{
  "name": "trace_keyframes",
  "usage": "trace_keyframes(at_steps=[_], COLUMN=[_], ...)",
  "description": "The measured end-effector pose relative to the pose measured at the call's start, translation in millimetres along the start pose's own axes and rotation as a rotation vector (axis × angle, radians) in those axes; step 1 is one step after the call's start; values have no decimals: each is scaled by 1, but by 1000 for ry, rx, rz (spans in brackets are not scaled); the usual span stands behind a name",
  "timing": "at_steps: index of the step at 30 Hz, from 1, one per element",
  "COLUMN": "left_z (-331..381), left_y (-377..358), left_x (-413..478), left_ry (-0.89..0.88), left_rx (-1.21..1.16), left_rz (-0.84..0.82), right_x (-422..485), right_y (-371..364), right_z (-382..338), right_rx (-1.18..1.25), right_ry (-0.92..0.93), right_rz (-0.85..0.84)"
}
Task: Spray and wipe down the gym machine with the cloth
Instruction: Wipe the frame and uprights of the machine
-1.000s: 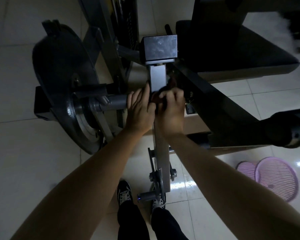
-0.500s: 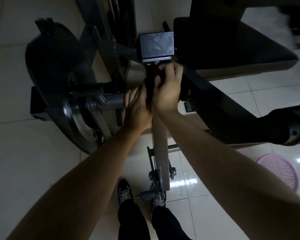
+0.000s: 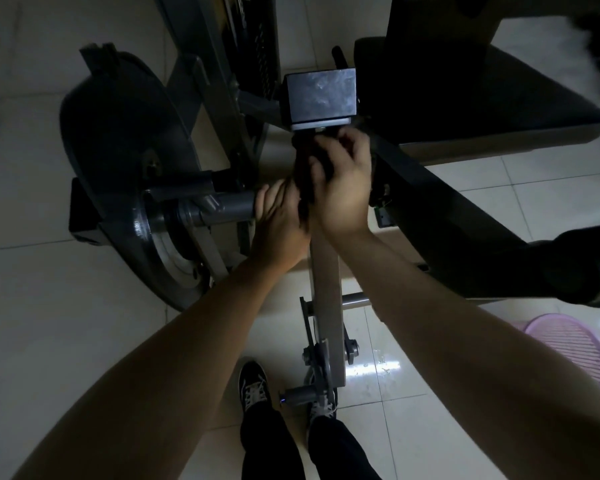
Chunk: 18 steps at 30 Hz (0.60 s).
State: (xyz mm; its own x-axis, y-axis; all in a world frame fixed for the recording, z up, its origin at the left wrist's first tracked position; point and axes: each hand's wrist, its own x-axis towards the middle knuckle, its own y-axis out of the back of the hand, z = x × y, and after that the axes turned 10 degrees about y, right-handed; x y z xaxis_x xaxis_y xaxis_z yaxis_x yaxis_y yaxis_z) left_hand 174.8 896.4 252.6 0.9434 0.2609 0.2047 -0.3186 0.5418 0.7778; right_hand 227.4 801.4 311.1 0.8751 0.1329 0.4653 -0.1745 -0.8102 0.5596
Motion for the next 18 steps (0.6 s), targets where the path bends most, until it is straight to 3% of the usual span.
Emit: trace_keyframes(at_steps=[6, 10, 14, 18], left_z=[-3, -3, -4, 1], left_y=[-5, -4, 1, 4], left_x=[-1, 0, -2, -6], left_ry=[-17, 75, 61, 60], left_rx=[84, 28, 51, 54], left_rz=[50, -52, -92, -110], right_x=[-19, -59, -95, -116], right_y=[-5, 6, 13, 22], right_z=[8, 15, 24, 24], right_rx=[-54, -95, -253, -227], right_ry=[47, 31, 45, -14], right_rz=[-53, -157, -254, -298])
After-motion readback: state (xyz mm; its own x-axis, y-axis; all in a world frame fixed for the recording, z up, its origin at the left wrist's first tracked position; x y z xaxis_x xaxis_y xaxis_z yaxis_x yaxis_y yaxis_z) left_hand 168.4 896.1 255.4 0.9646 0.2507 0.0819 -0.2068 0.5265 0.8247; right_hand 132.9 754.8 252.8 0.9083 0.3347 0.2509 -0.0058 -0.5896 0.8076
